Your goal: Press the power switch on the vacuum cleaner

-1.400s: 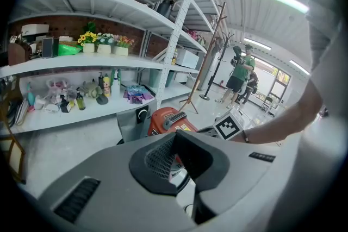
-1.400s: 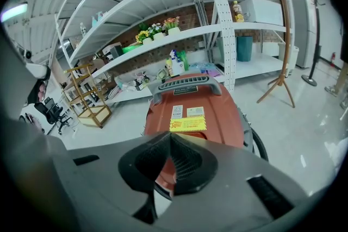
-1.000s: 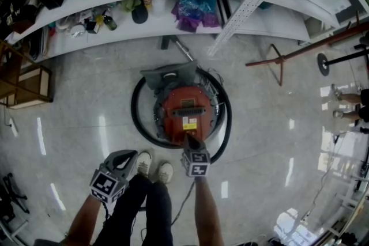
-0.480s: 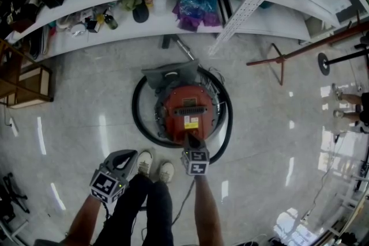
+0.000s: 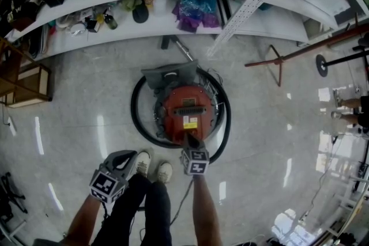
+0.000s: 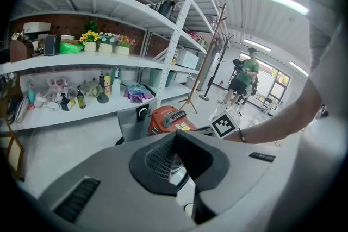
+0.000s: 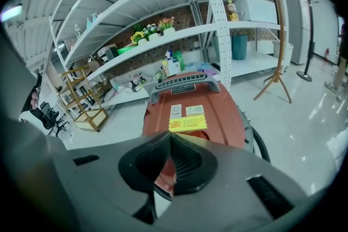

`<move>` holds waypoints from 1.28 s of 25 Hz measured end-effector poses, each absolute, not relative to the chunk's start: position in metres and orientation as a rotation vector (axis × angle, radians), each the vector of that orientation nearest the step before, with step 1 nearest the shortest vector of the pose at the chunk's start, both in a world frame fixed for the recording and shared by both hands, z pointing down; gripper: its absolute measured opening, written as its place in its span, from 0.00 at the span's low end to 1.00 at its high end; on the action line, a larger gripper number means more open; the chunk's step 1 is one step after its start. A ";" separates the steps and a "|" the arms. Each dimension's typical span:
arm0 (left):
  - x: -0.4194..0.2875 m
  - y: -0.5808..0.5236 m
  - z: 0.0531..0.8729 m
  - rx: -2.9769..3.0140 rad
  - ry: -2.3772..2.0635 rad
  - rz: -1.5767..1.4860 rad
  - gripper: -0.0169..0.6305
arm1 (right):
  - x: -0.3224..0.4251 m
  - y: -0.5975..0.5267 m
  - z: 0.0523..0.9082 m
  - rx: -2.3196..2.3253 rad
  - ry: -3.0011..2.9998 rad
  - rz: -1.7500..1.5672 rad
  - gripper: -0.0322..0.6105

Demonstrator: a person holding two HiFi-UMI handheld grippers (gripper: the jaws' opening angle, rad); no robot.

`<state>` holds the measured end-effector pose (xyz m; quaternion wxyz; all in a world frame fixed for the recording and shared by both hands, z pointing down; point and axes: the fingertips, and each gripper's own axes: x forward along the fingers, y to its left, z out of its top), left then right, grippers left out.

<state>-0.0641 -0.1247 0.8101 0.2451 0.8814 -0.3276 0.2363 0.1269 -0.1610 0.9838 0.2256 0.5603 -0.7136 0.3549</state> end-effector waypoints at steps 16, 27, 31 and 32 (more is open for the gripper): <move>-0.050 -0.128 0.796 2.394 -0.902 0.612 0.04 | 0.122 -0.165 0.938 1.572 -2.092 0.899 0.07; -0.041 -0.135 0.774 2.419 -0.906 0.585 0.04 | 0.120 -0.160 0.903 1.593 -2.109 0.874 0.07; -0.038 -0.138 0.766 2.429 -0.909 0.581 0.04 | 0.120 -0.158 0.887 1.619 -2.119 0.873 0.07; -0.037 -0.139 0.763 2.430 -0.911 0.579 0.04 | 0.120 -0.158 0.883 1.623 -2.124 0.871 0.07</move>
